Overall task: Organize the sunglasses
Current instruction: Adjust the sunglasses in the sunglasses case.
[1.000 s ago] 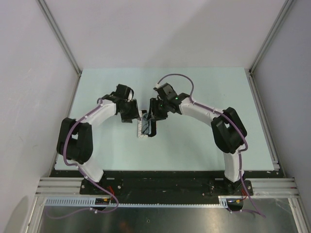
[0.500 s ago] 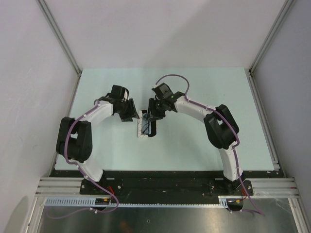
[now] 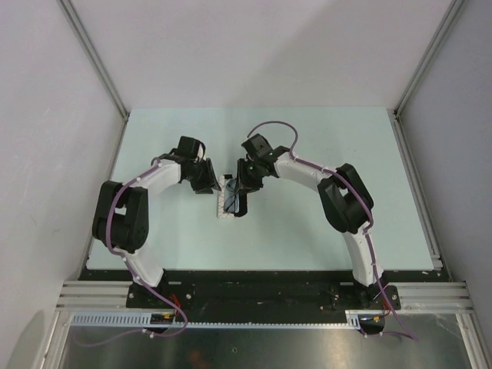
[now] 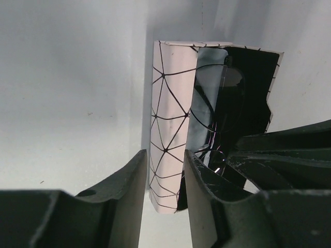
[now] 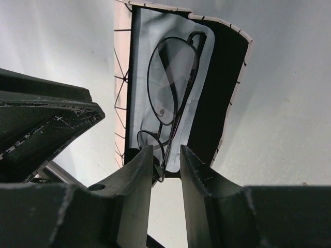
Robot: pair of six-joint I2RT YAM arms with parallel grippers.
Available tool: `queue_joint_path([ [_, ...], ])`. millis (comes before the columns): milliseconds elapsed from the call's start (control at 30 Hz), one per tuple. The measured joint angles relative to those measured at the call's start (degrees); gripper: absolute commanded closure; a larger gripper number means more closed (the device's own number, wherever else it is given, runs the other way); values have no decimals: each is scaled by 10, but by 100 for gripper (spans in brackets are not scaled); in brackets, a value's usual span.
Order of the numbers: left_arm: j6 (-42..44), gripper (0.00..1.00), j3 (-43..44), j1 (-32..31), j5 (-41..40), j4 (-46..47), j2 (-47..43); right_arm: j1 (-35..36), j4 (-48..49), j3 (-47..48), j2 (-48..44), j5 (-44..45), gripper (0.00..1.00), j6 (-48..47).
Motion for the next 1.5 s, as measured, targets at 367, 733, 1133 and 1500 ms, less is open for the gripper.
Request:
queue_joint_path([
  [367,0,66,-7,0,29,9,12,-4,20,2,18,-19,87,0],
  [733,0,69,-15,0,34,21,20,-11,67,-17,18,-59,100,6],
  [1133,0,71,-17,0,34,24,24,-31,166,-80,18,-122,100,87],
  [1500,0,72,-21,1,39,30,24,-24,226,-110,16,-104,100,140],
])
